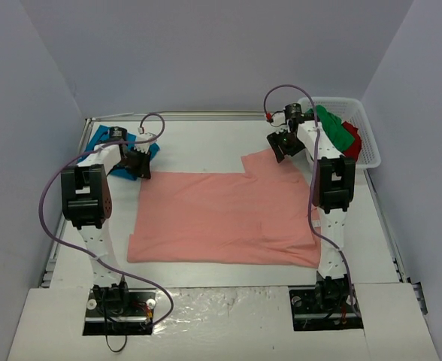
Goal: Fold and stack the t-shirts
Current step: Grap the side of the flattened tshirt furthest away from the robot with both arms
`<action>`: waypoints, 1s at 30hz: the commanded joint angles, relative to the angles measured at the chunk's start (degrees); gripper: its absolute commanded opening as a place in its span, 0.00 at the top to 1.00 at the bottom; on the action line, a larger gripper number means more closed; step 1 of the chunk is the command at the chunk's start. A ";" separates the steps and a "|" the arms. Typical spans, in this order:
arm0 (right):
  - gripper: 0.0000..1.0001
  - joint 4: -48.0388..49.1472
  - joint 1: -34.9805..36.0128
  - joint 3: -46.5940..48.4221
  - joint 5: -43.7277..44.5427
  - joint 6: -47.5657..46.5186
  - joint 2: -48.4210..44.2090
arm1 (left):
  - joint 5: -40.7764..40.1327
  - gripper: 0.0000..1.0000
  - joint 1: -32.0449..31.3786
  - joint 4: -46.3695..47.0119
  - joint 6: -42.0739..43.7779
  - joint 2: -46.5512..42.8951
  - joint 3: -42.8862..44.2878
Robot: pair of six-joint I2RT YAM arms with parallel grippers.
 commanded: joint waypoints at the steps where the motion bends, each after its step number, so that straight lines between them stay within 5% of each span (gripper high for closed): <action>1: 0.45 -2.23 -0.19 2.45 0.91 0.00 0.38 | -1.96 0.89 -0.19 -0.63 -1.44 0.28 3.22; 10: 0.44 -2.94 -0.19 1.66 0.20 -1.05 0.20 | -3.98 0.83 -0.19 2.53 -2.05 0.02 1.55; 13: 0.43 -3.11 -0.19 1.48 0.03 -1.31 0.29 | -4.77 0.68 -0.28 3.15 -2.05 -0.51 0.93; 17: 0.43 -3.29 -0.02 1.57 -0.06 -1.67 0.64 | -6.44 0.67 -0.54 3.41 -1.44 -0.33 1.02; 20: 0.43 -3.72 0.07 1.48 0.03 -2.10 1.08 | -6.10 0.56 -0.72 3.68 -1.44 0.10 1.20; 30: 0.44 -4.87 0.33 2.71 0.38 -2.98 1.96 | -7.06 0.57 -1.42 5.26 -2.93 -1.03 2.34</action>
